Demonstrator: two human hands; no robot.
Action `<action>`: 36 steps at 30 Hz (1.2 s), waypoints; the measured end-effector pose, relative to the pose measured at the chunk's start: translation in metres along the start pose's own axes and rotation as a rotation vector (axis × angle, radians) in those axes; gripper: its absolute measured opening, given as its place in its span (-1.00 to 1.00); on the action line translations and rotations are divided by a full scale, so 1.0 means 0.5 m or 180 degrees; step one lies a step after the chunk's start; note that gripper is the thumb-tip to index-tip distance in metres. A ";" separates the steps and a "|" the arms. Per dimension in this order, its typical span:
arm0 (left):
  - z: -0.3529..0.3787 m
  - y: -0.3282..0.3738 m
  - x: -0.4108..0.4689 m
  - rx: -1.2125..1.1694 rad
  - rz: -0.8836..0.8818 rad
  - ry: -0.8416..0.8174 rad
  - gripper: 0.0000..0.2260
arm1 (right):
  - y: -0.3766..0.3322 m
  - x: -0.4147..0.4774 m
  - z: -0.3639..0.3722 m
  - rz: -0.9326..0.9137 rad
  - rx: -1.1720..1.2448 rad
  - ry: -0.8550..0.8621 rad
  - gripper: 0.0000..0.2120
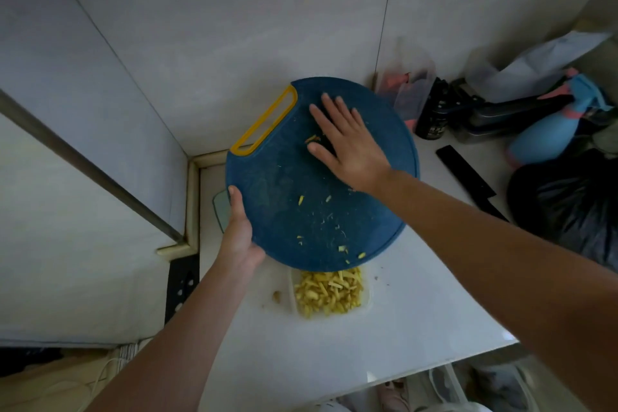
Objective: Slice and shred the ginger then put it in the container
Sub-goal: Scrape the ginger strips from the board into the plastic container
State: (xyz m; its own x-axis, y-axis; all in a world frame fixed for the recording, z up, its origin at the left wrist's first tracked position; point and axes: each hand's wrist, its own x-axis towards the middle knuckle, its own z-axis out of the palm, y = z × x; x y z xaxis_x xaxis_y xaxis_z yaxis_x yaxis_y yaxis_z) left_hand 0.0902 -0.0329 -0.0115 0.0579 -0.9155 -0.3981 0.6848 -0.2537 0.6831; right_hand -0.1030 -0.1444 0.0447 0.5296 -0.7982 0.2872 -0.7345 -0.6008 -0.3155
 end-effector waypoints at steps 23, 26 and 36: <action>0.014 0.027 0.002 -0.0025 0.0091 0.0380 -0.40 | 0.001 -0.234 0.045 -0.0314 0.0034 -0.0268 -0.37; 0.027 0.034 -0.006 -0.0095 0.0119 0.0381 -0.40 | -0.013 -0.301 0.080 -0.0909 0.0146 -0.0999 -0.43; 0.035 0.071 -0.018 0.0102 0.0284 0.0439 -0.46 | -0.007 -0.266 0.048 -0.0781 0.0613 -0.0112 -0.48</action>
State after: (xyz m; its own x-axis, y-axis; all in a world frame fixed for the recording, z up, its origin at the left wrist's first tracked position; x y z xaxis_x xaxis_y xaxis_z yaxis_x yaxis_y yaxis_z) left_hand 0.1015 -0.0394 0.0271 0.2182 -0.8838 -0.4139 0.6492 -0.1852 0.7378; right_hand -0.1607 -0.0371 -0.0140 0.6979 -0.6274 0.3455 -0.4908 -0.7702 -0.4072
